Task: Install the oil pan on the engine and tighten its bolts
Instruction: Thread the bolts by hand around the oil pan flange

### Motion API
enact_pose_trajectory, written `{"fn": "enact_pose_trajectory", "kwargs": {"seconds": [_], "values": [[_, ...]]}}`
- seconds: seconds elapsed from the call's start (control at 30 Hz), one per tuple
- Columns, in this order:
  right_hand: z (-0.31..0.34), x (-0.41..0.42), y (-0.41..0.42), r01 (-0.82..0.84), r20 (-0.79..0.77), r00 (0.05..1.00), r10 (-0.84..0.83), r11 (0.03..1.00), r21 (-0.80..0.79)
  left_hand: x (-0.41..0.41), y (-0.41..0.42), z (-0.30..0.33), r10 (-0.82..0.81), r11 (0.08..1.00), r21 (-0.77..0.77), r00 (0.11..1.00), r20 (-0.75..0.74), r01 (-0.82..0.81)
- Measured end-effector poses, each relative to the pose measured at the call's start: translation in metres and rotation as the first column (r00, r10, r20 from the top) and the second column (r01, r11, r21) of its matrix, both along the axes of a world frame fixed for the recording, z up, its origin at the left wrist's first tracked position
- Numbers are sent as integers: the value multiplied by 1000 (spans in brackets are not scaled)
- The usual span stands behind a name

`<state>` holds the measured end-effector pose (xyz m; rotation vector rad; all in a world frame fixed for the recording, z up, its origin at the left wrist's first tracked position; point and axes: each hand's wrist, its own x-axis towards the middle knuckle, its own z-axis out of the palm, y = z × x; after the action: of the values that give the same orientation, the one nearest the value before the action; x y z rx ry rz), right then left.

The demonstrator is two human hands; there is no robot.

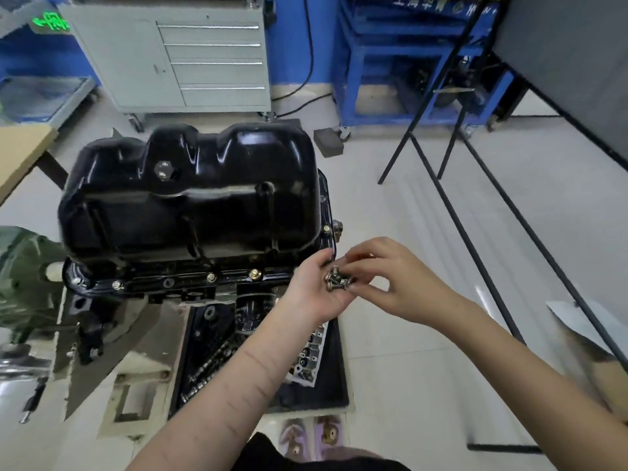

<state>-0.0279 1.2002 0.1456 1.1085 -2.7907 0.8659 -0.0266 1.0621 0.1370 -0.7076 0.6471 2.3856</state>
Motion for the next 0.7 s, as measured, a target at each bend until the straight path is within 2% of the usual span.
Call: {"fn": "enact_pose_trajectory", "kwargs": {"seconds": [0.07,0.17,0.23,0.33,0.4,0.47,0.6,0.7], "values": [[1,2,-1,37,-44,998,-36,999,4,-1,0,0,-11,1000,-8,1000,3,11],[2,5,-6,41,-190,981,-28,997,65,-3,-3,1,-10,1000,9,1000,2,10],[4,3,-9,65,-215,975,-48,995,72,-5,-4,3,-13,1000,1,1000,-13,13],[11,-5,-11,185,-33,981,-190,976,-116,-9,-3,6,27,1000,-12,1000,3,-27],[15,-15,-10,251,137,966,-218,916,-313,-13,0,5,48,999,-16,998,29,-48],[19,-31,-7,303,237,947,-216,846,-439,-21,5,1,69,997,-35,995,74,-66],[18,-78,-2,347,326,923,-207,814,-466,-41,18,-7,63,998,12,990,124,-65],[10,-119,-4,315,392,907,-152,864,-393,-57,30,-13,125,990,44,982,143,-132]]}}
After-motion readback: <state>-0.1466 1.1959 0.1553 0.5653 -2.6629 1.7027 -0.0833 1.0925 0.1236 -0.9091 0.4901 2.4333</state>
